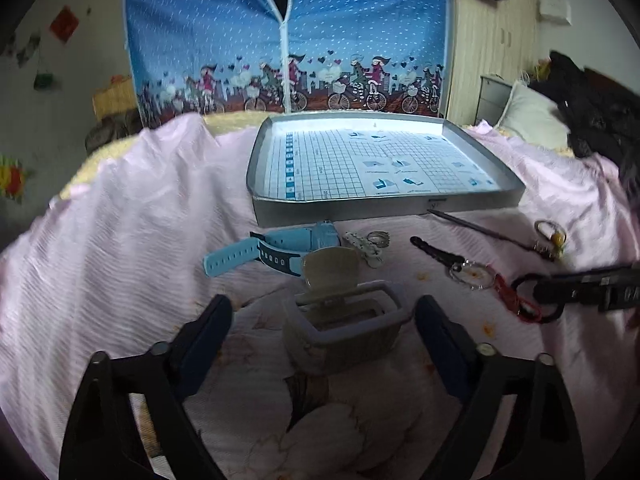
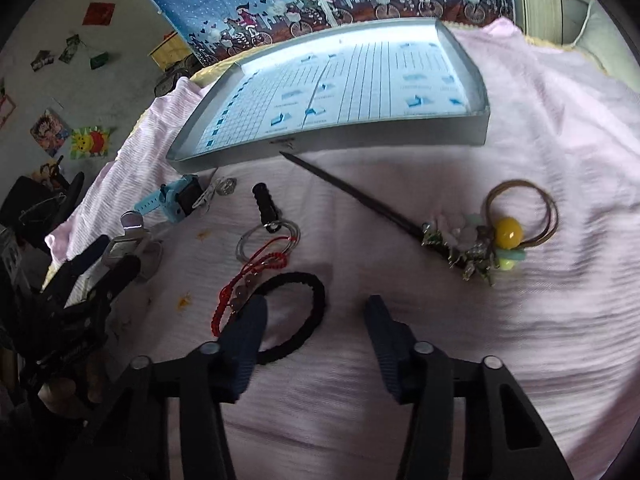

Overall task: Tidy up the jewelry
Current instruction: 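Grasp the beige claw clip with the left tool while the right tool grasps the black hair tie, then carry the claw clip into the tray with the left tool while the right tool carries the hair tie there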

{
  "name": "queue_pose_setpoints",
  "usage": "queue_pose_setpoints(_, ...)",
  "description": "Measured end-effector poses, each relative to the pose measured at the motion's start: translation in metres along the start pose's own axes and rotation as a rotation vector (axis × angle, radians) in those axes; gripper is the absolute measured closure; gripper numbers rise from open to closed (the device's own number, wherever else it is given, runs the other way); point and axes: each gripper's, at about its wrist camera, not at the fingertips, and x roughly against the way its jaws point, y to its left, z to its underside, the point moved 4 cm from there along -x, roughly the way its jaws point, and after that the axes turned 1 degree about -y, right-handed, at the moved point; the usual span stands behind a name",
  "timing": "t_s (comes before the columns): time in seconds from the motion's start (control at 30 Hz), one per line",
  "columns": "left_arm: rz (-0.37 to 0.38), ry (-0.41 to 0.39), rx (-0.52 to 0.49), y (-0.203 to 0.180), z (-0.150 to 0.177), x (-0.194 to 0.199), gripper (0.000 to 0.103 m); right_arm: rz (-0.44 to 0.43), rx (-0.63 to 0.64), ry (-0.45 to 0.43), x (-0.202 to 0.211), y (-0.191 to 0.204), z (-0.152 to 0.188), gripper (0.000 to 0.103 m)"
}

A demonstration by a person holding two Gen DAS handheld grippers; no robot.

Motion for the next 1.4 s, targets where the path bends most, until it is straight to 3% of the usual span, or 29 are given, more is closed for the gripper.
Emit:
queue_pose_setpoints(0.17, 0.020, 0.048, 0.004, 0.002, 0.002, -0.008, 0.034, -0.011, -0.006, 0.016, -0.005, 0.003, 0.002, 0.072)
queue_pose_setpoints(0.43, -0.009, 0.042, 0.008, 0.004, 0.005, -0.009, 0.045, -0.005, -0.007, 0.017, -0.008, 0.003, 0.004, 0.075)
queue_pose_setpoints(0.6, -0.030, 0.028, 0.020, 0.004, 0.006, -0.008, 0.045, 0.010, 0.008, 0.009, -0.008, 0.004, 0.005, 0.092)
queue_pose_setpoints(0.67, -0.027, 0.022, 0.019, 0.002, 0.008, -0.006, 0.045, 0.007, 0.015, 0.002, -0.007, 0.005, 0.006, 0.094)
queue_pose_setpoints(1.07, 0.040, -0.041, 0.064, -0.027, 0.016, 0.028, 0.045, -0.045, 0.052, -0.087, 0.015, 0.018, 0.002, 0.097)
queue_pose_setpoints(1.4, 0.020, -0.110, 0.089, -0.049, -0.007, 0.034, 0.046, -0.052, 0.038, -0.226, 0.045, 0.022, -0.013, 0.097)
